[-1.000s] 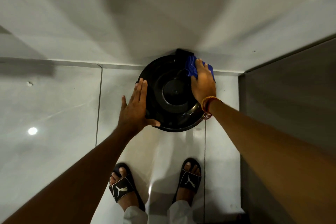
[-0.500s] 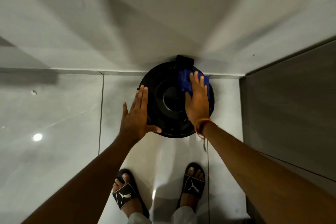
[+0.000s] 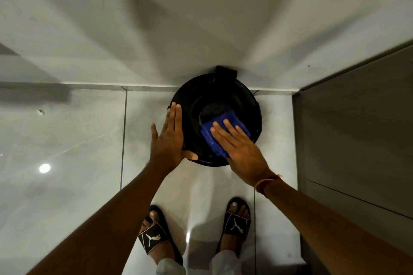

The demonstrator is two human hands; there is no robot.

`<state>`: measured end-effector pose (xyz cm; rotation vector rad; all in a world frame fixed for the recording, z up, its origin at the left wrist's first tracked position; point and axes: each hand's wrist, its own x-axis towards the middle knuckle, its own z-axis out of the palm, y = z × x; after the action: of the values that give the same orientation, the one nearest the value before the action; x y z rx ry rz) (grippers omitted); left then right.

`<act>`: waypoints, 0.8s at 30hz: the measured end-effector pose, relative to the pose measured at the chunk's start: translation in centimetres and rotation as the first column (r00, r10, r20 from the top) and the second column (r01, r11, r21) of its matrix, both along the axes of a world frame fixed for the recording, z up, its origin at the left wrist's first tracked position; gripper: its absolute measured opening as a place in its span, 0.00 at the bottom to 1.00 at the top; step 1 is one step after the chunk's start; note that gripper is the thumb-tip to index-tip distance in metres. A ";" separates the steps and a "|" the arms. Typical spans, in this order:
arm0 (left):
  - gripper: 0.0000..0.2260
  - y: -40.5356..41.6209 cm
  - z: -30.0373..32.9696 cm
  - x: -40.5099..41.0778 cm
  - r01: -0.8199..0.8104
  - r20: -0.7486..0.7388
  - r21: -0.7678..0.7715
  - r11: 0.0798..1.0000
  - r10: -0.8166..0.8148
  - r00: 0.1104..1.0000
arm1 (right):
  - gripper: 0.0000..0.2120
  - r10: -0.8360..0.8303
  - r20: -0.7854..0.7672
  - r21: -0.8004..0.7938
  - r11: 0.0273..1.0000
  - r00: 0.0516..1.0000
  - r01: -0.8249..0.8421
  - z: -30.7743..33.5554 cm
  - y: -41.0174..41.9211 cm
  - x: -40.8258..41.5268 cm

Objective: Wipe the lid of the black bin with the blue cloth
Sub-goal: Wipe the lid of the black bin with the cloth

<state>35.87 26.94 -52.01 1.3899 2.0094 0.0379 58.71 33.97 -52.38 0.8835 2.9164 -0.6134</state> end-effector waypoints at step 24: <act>0.62 -0.4 -0.9 -0.2 0.030 -0.052 0.078 0.996 -0.026 0.998 | 0.37 -0.272 -0.072 -0.107 0.959 0.960 0.263 -0.9 -8.8 -2.1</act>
<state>35.71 26.51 -52.94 1.4818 2.0494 0.0707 56.61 25.14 -53.31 1.2826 2.8325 -0.8197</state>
